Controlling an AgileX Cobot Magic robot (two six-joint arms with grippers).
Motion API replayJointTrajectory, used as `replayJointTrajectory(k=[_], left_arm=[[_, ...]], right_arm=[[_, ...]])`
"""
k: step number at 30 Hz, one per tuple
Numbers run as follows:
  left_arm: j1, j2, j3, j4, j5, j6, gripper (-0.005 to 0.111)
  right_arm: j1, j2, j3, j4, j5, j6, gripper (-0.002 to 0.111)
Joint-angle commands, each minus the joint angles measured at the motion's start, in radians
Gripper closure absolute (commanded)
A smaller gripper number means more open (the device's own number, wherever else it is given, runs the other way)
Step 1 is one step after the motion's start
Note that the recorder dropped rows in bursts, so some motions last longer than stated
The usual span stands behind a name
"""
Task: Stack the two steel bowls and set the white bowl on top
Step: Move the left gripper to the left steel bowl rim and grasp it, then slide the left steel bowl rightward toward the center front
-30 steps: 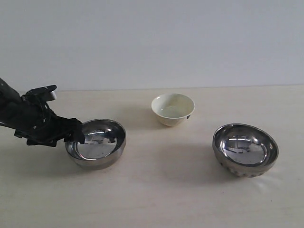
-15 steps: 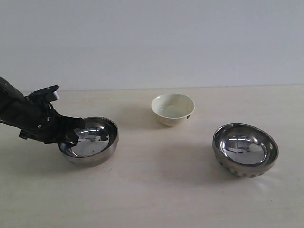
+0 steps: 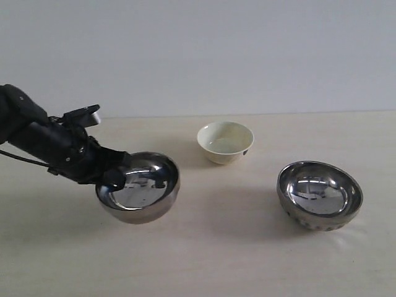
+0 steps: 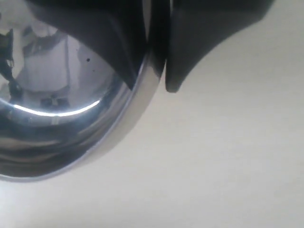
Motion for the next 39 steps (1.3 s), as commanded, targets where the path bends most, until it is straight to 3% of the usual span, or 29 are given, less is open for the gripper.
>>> replayJointTrajectory(k=[1, 9, 15, 34, 39], left_arm=[[-0.1, -0.049, 0.001, -0.06, 0.007, 0.002, 0.103], [-0.274, -0.014, -0.004, -0.136, -0.107, -0.002, 0.103], [-0.344, 0.031, -0.052, -0.136, -0.117, -0.027, 0.103], [-0.353, 0.107, -0.063, -0.108, -0.17, -0.065, 0.103], [-0.353, 0.109, -0.063, -0.007, -0.169, -0.15, 0.103]], right_arm=[[-0.007, -0.005, -0.001, -0.006, -0.004, -0.008, 0.108], [-0.007, -0.005, -0.001, -0.006, -0.004, -0.008, 0.108], [-0.007, -0.005, -0.001, -0.006, -0.004, -0.008, 0.108], [-0.007, -0.005, -0.001, -0.006, -0.004, -0.008, 0.108], [-0.007, -0.005, -0.001, -0.006, -0.004, -0.008, 0.108]])
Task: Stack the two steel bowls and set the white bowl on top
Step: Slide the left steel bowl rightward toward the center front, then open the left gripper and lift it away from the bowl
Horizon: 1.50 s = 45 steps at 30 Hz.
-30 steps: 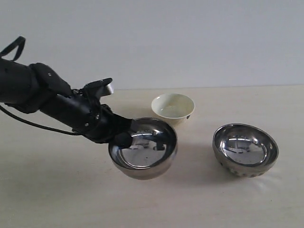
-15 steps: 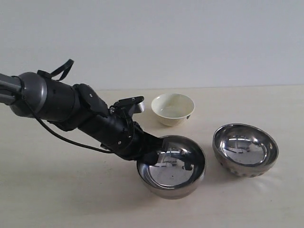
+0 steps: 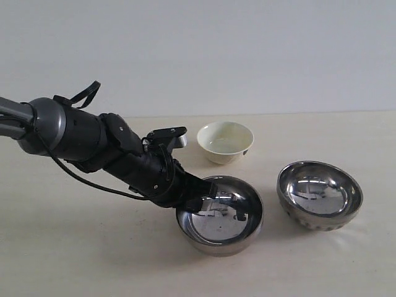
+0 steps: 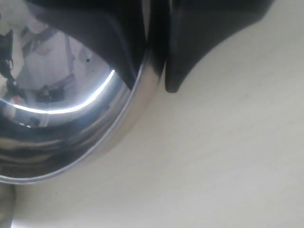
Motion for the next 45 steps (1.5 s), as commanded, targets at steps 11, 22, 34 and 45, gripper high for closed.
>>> replayJointTrajectory(k=[11, 22, 34, 45], left_arm=[[-0.005, -0.003, -0.007, 0.092, -0.007, -0.059, 0.103], [-0.005, -0.021, -0.007, 0.067, -0.038, -0.059, 0.048], [-0.005, -0.245, -0.013, 0.156, -0.054, -0.055, 0.055], [-0.005, -0.577, 0.119, 0.22, -0.122, -0.052, 0.102]], right_arm=[[-0.007, -0.005, -0.001, -0.006, -0.004, -0.008, 0.108], [-0.007, -0.005, -0.001, -0.006, -0.004, -0.008, 0.108], [-0.007, -0.005, -0.001, -0.006, -0.004, -0.008, 0.108], [-0.007, -0.005, -0.001, -0.006, -0.004, -0.008, 0.108]])
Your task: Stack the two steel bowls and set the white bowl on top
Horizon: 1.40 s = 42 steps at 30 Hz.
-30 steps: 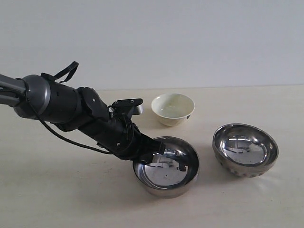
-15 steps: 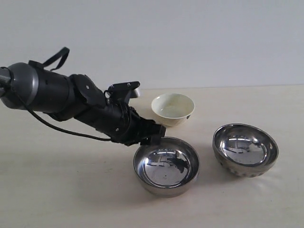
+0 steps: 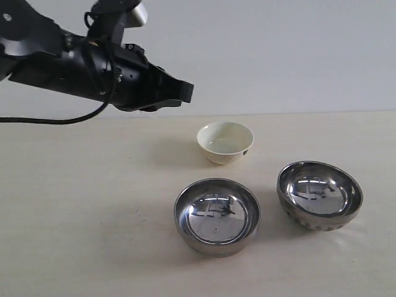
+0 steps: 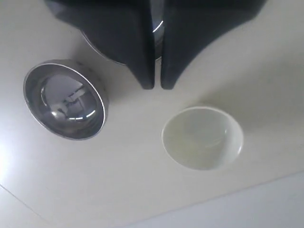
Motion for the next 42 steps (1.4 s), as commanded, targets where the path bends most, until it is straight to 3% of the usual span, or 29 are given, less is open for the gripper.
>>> replayJointTrajectory(k=[1, 6, 18, 25, 30, 42], left_arm=[[-0.005, -0.145, 0.129, 0.007, -0.128, 0.004, 0.102], [-0.005, -0.401, 0.328, 0.009, -0.257, 0.021, 0.102], [-0.005, -1.072, 0.753, 0.012, -0.347, 0.083, 0.102], [-0.005, -1.44, 0.839, 0.012, -0.322, 0.079, 0.102], [-0.005, -1.572, 0.844, 0.012, -0.246, 0.079, 0.102], [-0.005, -1.596, 0.844, 0.012, -0.204, 0.079, 0.102]], right_arm=[[-0.007, -0.005, -0.001, -0.006, -0.004, -0.008, 0.108], [-0.007, -0.005, -0.001, -0.006, -0.004, -0.008, 0.108], [-0.007, -0.005, -0.001, -0.006, -0.004, -0.008, 0.108], [-0.007, -0.005, -0.001, -0.006, -0.004, -0.008, 0.108], [-0.007, -0.005, -0.001, -0.006, -0.004, -0.008, 0.108], [-0.007, -0.005, -0.001, -0.006, -0.004, -0.008, 0.108]])
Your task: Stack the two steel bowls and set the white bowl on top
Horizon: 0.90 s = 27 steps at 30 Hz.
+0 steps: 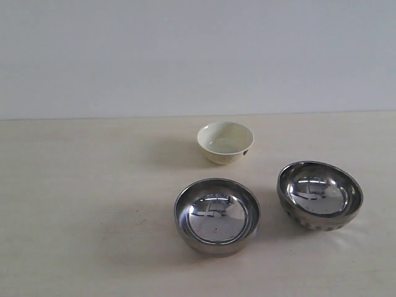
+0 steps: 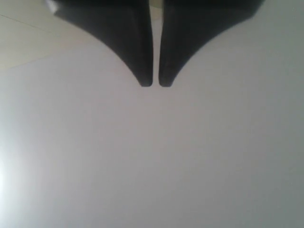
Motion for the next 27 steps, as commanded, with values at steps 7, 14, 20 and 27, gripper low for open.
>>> replayJointTrajectory(k=[7, 14, 20, 27], left_arm=[[-0.005, -0.006, 0.004, 0.001, 0.016, -0.001, 0.102], [-0.005, -0.006, 0.006, 0.001, 0.016, -0.001, 0.102], [0.038, -0.006, 0.043, 0.161, 0.017, -0.001, 0.102], [0.228, -0.006, 0.089, 0.249, 0.017, -0.001, 0.102]], right_arm=[[-0.007, -0.005, -0.001, -0.006, -0.004, -0.006, 0.108], [-0.007, -0.005, -0.001, -0.006, -0.004, -0.006, 0.108], [-0.007, -0.005, -0.001, -0.006, -0.004, -0.006, 0.108], [-0.007, -0.005, -0.001, -0.006, -0.004, -0.006, 0.108]])
